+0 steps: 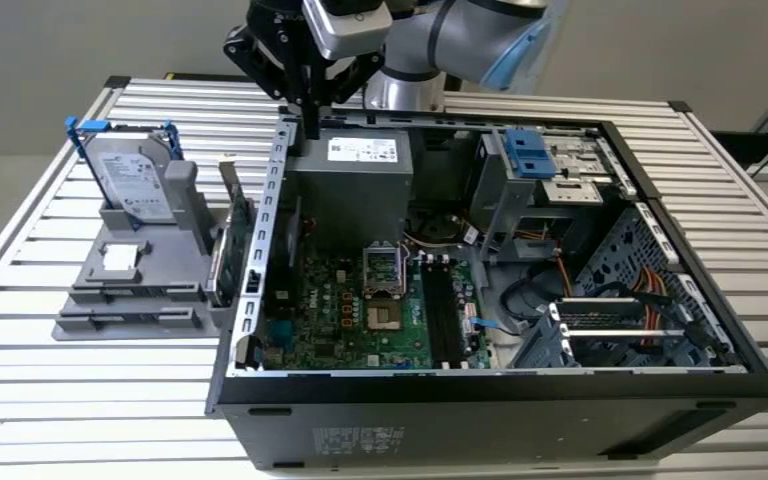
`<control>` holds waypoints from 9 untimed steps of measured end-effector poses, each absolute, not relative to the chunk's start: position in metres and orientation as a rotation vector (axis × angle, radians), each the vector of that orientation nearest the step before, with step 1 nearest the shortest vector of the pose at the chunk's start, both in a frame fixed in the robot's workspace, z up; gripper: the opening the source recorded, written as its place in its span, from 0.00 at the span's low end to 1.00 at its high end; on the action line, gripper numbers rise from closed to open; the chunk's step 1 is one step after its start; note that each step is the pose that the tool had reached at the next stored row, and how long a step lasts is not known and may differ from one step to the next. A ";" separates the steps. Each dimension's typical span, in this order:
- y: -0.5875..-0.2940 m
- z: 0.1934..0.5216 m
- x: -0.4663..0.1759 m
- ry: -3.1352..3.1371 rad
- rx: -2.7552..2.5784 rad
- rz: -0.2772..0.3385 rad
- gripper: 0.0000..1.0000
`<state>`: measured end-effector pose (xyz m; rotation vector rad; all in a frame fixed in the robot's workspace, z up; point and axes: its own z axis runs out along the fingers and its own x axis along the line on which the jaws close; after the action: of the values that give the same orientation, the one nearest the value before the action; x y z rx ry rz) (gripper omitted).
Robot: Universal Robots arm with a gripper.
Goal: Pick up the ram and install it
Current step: 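Reach for the ram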
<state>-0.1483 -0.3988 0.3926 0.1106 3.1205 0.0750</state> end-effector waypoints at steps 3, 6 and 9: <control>-0.399 0.393 -0.150 3.121 0.111 0.075 0.00; -0.399 0.393 -0.151 3.122 0.111 0.075 0.00; -0.399 0.393 -0.153 3.122 0.111 0.075 0.00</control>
<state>-0.1527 -0.3988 0.3926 0.1108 3.1224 0.0749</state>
